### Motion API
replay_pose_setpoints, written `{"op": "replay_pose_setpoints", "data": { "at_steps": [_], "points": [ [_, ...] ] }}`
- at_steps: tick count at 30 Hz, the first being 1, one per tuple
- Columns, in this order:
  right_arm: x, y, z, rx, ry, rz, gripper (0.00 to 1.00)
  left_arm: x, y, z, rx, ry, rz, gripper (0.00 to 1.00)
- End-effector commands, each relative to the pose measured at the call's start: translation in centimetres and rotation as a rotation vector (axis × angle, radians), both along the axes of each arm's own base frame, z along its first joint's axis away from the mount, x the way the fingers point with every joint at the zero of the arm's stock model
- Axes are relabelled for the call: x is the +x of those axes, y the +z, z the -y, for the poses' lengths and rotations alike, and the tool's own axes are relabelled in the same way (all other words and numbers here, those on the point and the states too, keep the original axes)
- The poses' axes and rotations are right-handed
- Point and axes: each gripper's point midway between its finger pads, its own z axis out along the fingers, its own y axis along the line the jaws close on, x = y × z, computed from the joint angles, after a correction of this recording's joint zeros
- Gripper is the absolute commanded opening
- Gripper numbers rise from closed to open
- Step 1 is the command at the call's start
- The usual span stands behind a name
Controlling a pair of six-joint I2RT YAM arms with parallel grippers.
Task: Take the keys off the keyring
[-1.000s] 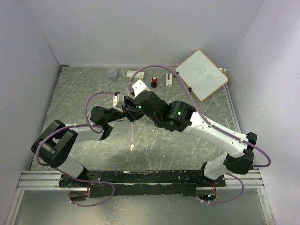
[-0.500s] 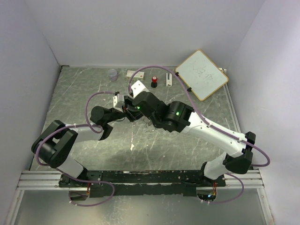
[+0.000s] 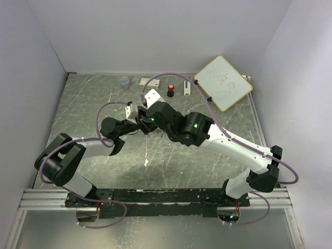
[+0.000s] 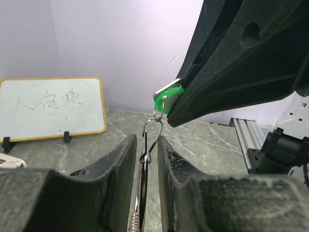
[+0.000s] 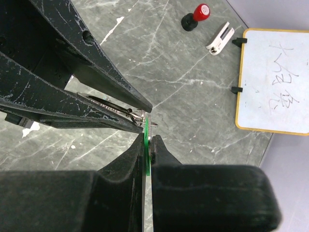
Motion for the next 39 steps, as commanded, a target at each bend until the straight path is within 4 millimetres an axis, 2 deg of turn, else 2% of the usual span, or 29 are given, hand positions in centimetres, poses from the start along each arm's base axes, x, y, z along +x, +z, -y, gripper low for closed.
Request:
{"op": "replay_pose_setpoints", "data": {
  "at_steps": [1, 10, 15, 33, 39],
  "points": [
    [0.3, 1.2, -0.5, 0.035, -0.015, 0.033, 0.00, -0.1, 0.6, -0.2, -0.009, 0.023, 0.025, 0.34],
    [0.3, 1.2, -0.5, 0.033, -0.017, 0.035, 0.00, 0.1, 0.6, -0.5, -0.016, 0.046, 0.018, 0.33],
    [0.2, 1.0, -0.6, 0.028, -0.015, 0.030, 0.00, 0.0, 0.8, -0.4, -0.016, 0.038, 0.024, 0.30],
    [0.2, 0.8, -0.6, 0.020, -0.015, 0.027, 0.00, -0.7, 1.8, -0.7, -0.059, 0.026, 0.049, 0.32],
    [0.2, 1.0, -0.6, 0.025, -0.016, 0.030, 0.00, -0.8, 1.7, -0.7, -0.060, 0.022, 0.043, 0.30]
  ]
}}
